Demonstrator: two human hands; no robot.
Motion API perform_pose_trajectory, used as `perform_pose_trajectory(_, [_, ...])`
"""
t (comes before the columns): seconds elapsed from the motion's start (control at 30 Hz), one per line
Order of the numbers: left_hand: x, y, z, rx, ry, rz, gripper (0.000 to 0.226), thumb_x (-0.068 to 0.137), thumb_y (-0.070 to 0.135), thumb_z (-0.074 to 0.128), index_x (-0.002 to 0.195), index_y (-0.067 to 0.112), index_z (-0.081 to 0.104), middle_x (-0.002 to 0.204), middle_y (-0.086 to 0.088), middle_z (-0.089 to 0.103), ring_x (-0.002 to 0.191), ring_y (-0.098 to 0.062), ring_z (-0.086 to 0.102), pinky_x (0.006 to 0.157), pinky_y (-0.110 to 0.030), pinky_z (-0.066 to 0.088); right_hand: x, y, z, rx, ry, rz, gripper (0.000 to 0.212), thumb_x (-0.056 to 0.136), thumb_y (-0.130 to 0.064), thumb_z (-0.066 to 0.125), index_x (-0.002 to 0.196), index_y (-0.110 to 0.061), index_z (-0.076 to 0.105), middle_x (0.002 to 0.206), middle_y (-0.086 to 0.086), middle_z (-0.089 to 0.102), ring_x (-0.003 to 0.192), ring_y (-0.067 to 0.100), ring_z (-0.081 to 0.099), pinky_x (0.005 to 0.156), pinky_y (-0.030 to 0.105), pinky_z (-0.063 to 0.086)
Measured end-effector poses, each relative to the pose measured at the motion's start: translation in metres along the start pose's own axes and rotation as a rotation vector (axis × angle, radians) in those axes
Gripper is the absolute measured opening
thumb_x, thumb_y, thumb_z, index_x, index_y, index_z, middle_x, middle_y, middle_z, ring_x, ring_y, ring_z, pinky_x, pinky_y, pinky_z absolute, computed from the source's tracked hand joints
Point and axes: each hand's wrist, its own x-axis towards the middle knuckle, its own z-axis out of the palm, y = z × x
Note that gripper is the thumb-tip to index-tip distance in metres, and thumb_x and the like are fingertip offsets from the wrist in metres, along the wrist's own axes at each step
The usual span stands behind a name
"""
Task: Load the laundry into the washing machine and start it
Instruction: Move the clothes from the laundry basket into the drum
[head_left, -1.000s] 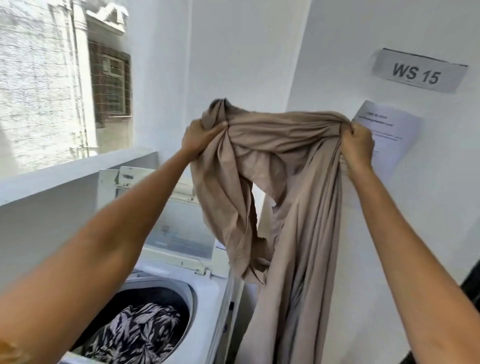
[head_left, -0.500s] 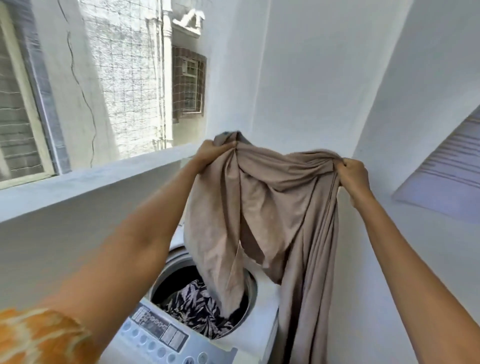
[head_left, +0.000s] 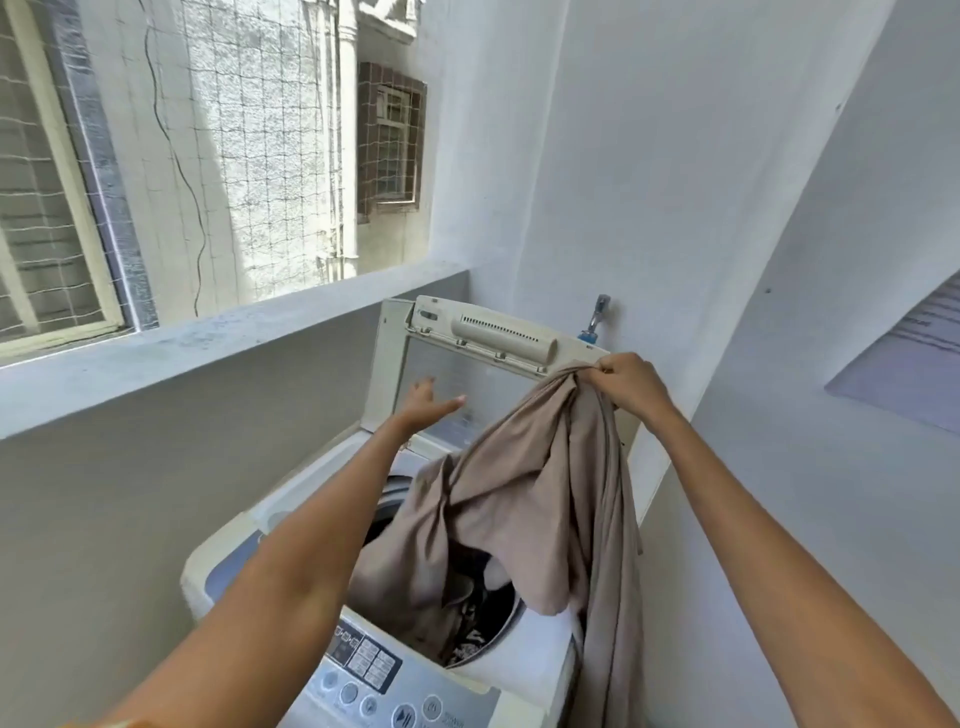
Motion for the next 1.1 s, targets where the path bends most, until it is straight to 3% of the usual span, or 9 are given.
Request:
perform_pose_trajectory(0.07, [-0.004,0.039,0.007,-0.19,-0.14,0.19,0.07,0.091,0.041,0.058,0.146,0.007,0.029,0.14,-0.012,0.046,0.129,-0.021,0.045,0.104,-0.031,0.036,0.002,0.001,0.003,-0.016,-0.002,0.005,0.024,0.081,-0.036,0.063,0.066,-0.018,0.064,0.074,-0.003,0.062,0.083,0.022,0.06,0.079,0.036,0.047])
perform_pose_trajectory(0.2, [-0.015,0.102,0.036,-0.157,-0.39,0.397,0.054,0.088,0.04,0.063,0.133,0.015,0.048,0.115,-0.002,0.063,0.099,-0.009,0.056,0.081,-0.024,0.042,0.002,0.006,0.002,0.025,0.013,0.023,0.01,0.077,-0.037,0.067,0.072,-0.028,0.065,0.092,0.0,0.07,0.094,0.022,0.062,0.087,0.04,0.05])
perform_pose_trajectory(0.33, [-0.016,0.119,0.077,-0.201,-0.279,0.494,0.024,0.087,0.026,0.067,0.078,0.005,0.062,0.067,0.0,0.046,0.06,-0.002,0.041,0.057,-0.018,0.031,-0.016,0.032,-0.005,0.305,-0.026,0.068,0.017,0.078,-0.031,0.073,0.09,-0.024,0.064,0.099,0.004,0.068,0.093,0.019,0.062,0.076,0.031,0.048])
perform_pose_trajectory(0.47, [-0.016,0.129,0.093,-0.408,-0.105,0.491,0.009,0.086,0.019,0.066,0.082,0.011,0.069,0.072,0.0,0.058,0.065,-0.001,0.049,0.067,-0.023,0.039,-0.061,0.081,0.0,0.369,-0.271,0.146,0.065,0.08,-0.03,0.074,0.135,-0.02,0.039,0.122,-0.002,0.05,0.112,0.016,0.053,0.086,0.029,0.044])
perform_pose_trajectory(0.6, [-0.02,0.156,0.086,-0.654,0.025,0.478,0.015,0.088,0.011,0.062,0.096,0.002,0.072,0.086,-0.008,0.068,0.085,-0.011,0.057,0.081,-0.026,0.044,-0.1,0.125,0.045,0.368,-0.335,0.336,0.05,0.089,-0.02,0.065,0.131,-0.003,0.044,0.118,0.007,0.058,0.092,0.013,0.06,0.065,0.017,0.048])
perform_pose_trajectory(0.7, [-0.018,0.16,0.075,-0.706,0.077,0.451,0.015,0.089,0.01,0.061,0.096,0.002,0.071,0.089,-0.009,0.067,0.083,-0.013,0.057,0.08,-0.026,0.045,-0.109,0.131,0.076,0.265,-0.163,0.439,0.035,0.095,-0.03,0.054,0.122,-0.007,0.054,0.114,0.015,0.064,0.097,0.027,0.064,0.068,0.032,0.054])
perform_pose_trajectory(0.8, [-0.013,0.143,0.056,-0.717,0.159,0.424,0.01,0.089,0.011,0.062,0.083,0.009,0.069,0.075,-0.003,0.064,0.071,-0.006,0.054,0.071,-0.022,0.043,-0.101,0.118,0.063,0.086,0.14,0.397,0.028,0.097,-0.028,0.045,0.11,-0.009,0.061,0.109,0.019,0.066,0.1,0.037,0.061,0.073,0.036,0.045])
perform_pose_trajectory(0.9, [-0.002,0.119,0.025,-0.675,0.257,0.402,0.01,0.087,0.014,0.065,0.078,0.01,0.067,0.063,0.01,0.06,0.059,0.003,0.049,0.067,-0.019,0.041,-0.073,0.09,0.003,0.159,0.404,0.382,0.019,0.093,-0.01,0.043,0.098,-0.004,0.059,0.111,0.027,0.061,0.1,0.041,0.057,0.072,0.037,0.038])
perform_pose_trajectory(1.1, [0.001,0.11,-0.041,-0.641,0.134,0.462,0.015,0.09,0.019,0.062,0.077,0.013,0.065,0.065,0.011,0.063,0.063,0.0,0.056,0.066,-0.019,0.046,-0.002,-0.015,-0.123,0.116,0.679,0.068,0.023,0.088,-0.004,0.037,0.097,-0.001,0.058,0.108,0.025,0.062,0.099,0.038,0.057,0.072,0.037,0.038])
